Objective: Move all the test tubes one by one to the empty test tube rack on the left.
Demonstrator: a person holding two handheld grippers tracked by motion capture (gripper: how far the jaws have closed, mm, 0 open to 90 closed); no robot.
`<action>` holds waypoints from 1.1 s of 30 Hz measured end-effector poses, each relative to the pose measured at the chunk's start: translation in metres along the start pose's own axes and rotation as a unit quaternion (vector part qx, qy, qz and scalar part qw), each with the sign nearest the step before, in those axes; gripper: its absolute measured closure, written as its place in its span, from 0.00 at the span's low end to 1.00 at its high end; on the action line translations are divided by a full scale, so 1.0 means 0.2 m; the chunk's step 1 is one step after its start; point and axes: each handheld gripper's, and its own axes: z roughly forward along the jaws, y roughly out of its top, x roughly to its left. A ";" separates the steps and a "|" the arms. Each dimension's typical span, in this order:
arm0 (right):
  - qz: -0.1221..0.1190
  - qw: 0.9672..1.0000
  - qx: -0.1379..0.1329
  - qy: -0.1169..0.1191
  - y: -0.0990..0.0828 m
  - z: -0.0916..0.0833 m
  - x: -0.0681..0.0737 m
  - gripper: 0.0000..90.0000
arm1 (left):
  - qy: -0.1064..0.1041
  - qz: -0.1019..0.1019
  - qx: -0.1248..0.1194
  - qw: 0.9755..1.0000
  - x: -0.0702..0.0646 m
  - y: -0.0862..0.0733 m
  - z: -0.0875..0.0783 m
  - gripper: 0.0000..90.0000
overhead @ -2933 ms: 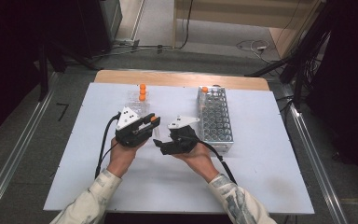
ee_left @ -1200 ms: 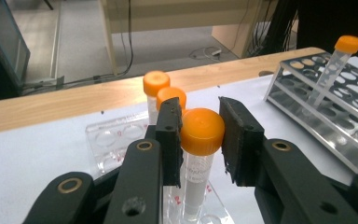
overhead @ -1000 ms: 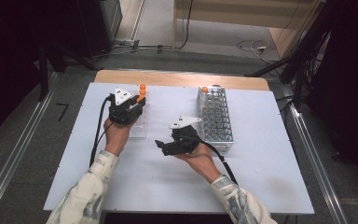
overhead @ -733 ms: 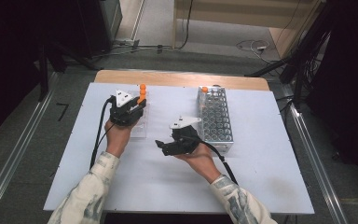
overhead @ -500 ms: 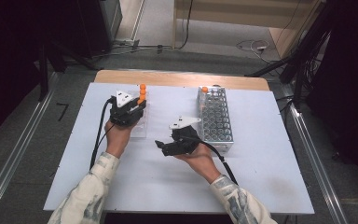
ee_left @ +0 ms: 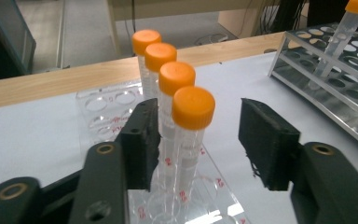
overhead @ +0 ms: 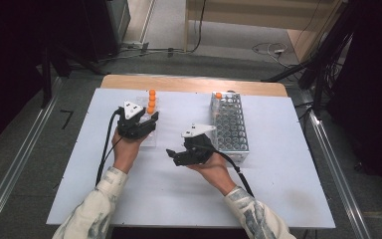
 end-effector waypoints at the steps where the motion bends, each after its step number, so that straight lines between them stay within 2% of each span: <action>1: 0.002 1.000 -0.001 0.000 0.00 0.00 0.00 0.21 | 0.001 -0.002 0.001 1.000 0.00 -0.01 -0.01 0.46; 4: 0.003 1.000 -0.004 -0.001 0.00 -0.01 0.00 0.21 | -0.006 -0.012 0.004 1.000 0.01 -0.04 -0.02 0.42; 8: 0.008 1.000 -0.008 -0.007 0.01 -0.02 -0.01 0.22 | -0.004 -0.015 0.007 1.000 0.02 -0.05 -0.04 0.39; 11: 0.010 1.000 -0.016 -0.013 0.01 -0.04 -0.03 0.22 | 0.000 -0.008 0.010 1.000 0.02 -0.06 -0.06 0.34; 13: 0.013 1.000 -0.021 -0.017 0.02 -0.06 -0.04 0.22 | 0.009 0.001 0.013 1.000 0.01 -0.07 -0.07 0.31; 20: 0.024 0.998 -0.035 -0.037 0.03 -0.11 -0.09 0.22 | 0.007 -0.002 0.004 1.000 -0.01 -0.10 -0.13 0.29; 25: 0.033 0.996 -0.053 -0.062 0.05 -0.18 -0.16 0.22 | -0.002 -0.021 0.005 1.000 0.00 -0.12 -0.16 0.29; 28: 0.047 0.994 -0.062 -0.081 0.06 -0.22 -0.21 0.22 | 0.002 -0.025 0.003 1.000 0.01 -0.12 -0.18 0.29; 33: 0.052 0.989 -0.061 -0.128 0.06 -0.25 -0.31 0.22 | 0.010 -0.029 -0.009 0.999 0.03 -0.12 -0.19 0.29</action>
